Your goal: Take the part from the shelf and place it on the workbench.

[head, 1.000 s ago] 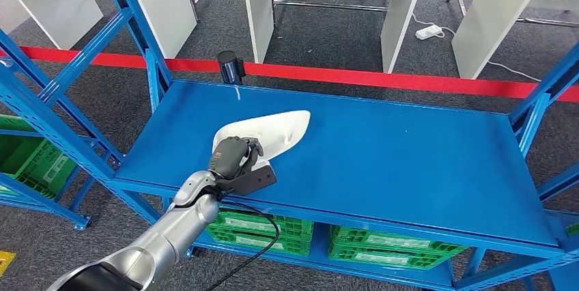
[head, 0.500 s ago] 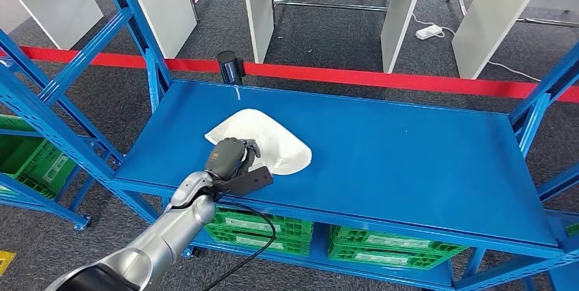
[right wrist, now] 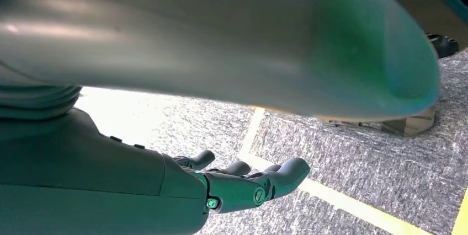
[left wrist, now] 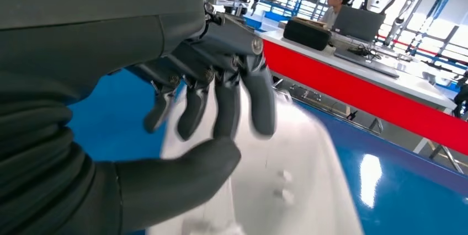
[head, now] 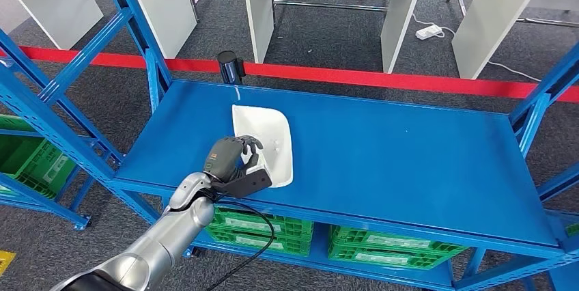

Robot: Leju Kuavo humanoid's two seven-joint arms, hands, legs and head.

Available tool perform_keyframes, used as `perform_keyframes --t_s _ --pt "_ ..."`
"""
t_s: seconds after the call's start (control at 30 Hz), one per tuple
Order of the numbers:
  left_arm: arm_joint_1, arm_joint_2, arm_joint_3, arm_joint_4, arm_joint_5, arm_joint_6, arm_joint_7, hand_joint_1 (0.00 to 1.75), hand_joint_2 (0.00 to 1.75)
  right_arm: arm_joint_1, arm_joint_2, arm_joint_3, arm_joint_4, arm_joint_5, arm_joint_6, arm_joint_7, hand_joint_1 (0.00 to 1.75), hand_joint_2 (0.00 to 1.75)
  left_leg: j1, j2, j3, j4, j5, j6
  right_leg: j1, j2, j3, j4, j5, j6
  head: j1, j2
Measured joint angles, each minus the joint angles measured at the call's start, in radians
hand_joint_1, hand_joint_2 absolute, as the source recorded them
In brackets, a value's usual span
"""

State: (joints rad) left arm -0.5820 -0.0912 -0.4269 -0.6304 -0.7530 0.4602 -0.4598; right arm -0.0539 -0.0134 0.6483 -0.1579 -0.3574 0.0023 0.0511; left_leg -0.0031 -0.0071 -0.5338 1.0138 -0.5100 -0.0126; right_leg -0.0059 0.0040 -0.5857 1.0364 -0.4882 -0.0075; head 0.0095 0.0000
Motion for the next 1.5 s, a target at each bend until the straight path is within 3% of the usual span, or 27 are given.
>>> perform_keyframes --t_s 0.23,0.37,0.97,1.5 --pt "0.007 0.0 0.006 -0.027 -0.002 0.002 0.002 0.0 1.75 0.0 0.0 0.0 0.0 0.0 0.0 0.0 0.0 0.0 0.0 0.0 0.0 0.0 0.0 0.0 0.0 0.0 0.0 0.0 0.0 0.0 0.0 0.0" --pt "0.008 0.0 0.006 -0.031 -0.002 0.003 0.002 0.0 0.0 0.0 0.0 0.001 0.0 0.0 0.0 0.0 0.0 0.0 0.0 0.0 0.0 0.0 0.0 0.0 0.0 0.0 0.0 0.0 0.0 0.0 0.0 0.0" --pt "0.046 0.008 0.005 -0.137 -0.069 -0.002 0.033 0.0 0.0 0.0 0.0 0.015 0.0 -0.003 0.0 0.002 0.0 0.0 0.0 0.0 0.0 0.0 0.0 0.0 0.0 0.0 0.0 0.0 0.0 0.0 0.0 0.0" --pt "0.175 0.106 -0.031 -0.369 -0.184 0.028 0.102 0.0 0.0 0.0 0.0 0.022 0.0 -0.02 0.0 -0.003 0.0 0.0 0.0 0.0 0.0 0.0 -0.001 0.001 0.0 0.0 0.0 0.0 -0.001 0.001 0.0 0.0"
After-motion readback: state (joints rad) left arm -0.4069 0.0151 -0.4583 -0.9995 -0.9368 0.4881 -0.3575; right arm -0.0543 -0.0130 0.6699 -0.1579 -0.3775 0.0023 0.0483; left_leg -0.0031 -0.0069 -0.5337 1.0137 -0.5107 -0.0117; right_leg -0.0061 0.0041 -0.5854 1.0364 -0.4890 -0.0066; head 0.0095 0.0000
